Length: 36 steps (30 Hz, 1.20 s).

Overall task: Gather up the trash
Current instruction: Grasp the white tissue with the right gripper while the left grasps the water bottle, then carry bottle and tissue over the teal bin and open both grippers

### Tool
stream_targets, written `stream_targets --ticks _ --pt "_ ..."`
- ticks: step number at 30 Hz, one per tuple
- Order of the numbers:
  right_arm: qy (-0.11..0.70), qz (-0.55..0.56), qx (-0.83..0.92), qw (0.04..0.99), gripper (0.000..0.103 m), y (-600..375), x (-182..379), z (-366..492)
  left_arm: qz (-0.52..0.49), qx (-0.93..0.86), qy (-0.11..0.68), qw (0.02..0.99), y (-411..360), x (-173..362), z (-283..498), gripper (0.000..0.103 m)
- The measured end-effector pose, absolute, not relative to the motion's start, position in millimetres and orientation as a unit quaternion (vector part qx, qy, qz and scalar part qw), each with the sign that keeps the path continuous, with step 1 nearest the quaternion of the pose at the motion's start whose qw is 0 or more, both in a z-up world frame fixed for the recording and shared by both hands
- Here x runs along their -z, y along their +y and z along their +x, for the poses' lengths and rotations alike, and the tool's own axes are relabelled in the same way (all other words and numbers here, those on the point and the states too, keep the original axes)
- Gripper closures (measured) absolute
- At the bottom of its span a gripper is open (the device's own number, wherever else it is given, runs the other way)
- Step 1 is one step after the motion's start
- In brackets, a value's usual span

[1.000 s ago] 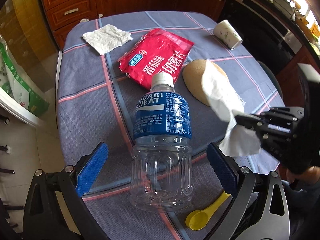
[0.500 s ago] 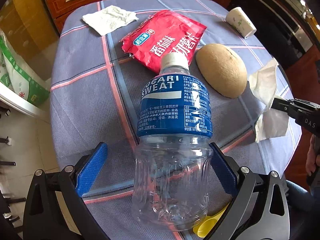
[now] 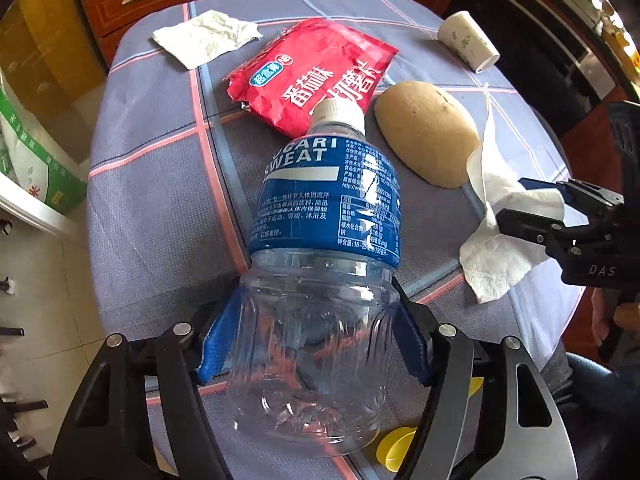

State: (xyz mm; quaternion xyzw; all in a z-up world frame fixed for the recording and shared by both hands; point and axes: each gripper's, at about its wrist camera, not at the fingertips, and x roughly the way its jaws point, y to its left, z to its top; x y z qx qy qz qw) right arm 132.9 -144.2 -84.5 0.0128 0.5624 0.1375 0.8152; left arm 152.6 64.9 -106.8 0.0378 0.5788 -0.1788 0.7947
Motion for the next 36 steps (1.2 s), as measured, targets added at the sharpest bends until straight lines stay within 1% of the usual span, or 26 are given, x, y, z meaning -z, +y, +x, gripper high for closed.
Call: stream_targets --ticks 1,3,4,5,6,14,22,27,36 --pt "0.56 0.004 -0.136 0.817 0.028 -140.7 86.1 132.2 0.038 0.177 0.577 0.796 64.7 106.9 152.6 0.033" --pt "0.551 -0.017 -0.135 0.823 0.038 -135.0 85.4 129.2 0.036 0.174 0.578 0.796 65.1 106.6 153.0 0.033" --pt "0.547 -0.03 -0.128 0.827 0.062 -134.0 84.1 127.7 0.033 0.173 0.577 0.798 65.0 105.8 152.6 0.034" --pt "0.547 -0.033 -0.125 0.827 0.094 -135.3 82.8 127.5 0.033 0.171 0.574 0.8 64.6 104.3 151.3 0.034" --pt "0.556 -0.016 -0.131 0.821 0.101 -139.6 83.1 128.6 0.035 0.169 0.568 0.805 64.1 101.8 149.4 0.034" --pt "0.533 0.076 -0.13 0.833 0.101 -184.1 54.9 118.9 0.032 0.172 0.528 0.831 56.4 63.4 134.6 0.036" --pt "0.495 0.115 -0.13 0.851 0.101 -218.2 24.6 108.1 0.035 0.197 0.489 0.849 28.2 21.8 123.1 0.036" --pt "0.467 0.147 -0.117 0.864 0.101 -256.6 6.2 98.4 0.056 0.234 0.474 0.847 -18.1 5.4 124.0 0.036" --pt "0.419 0.179 -0.033 0.89 0.101 -368.8 -27.8 80.3 0.08 0.321 0.457 0.826 -139.4 -11.8 141.1 0.036"
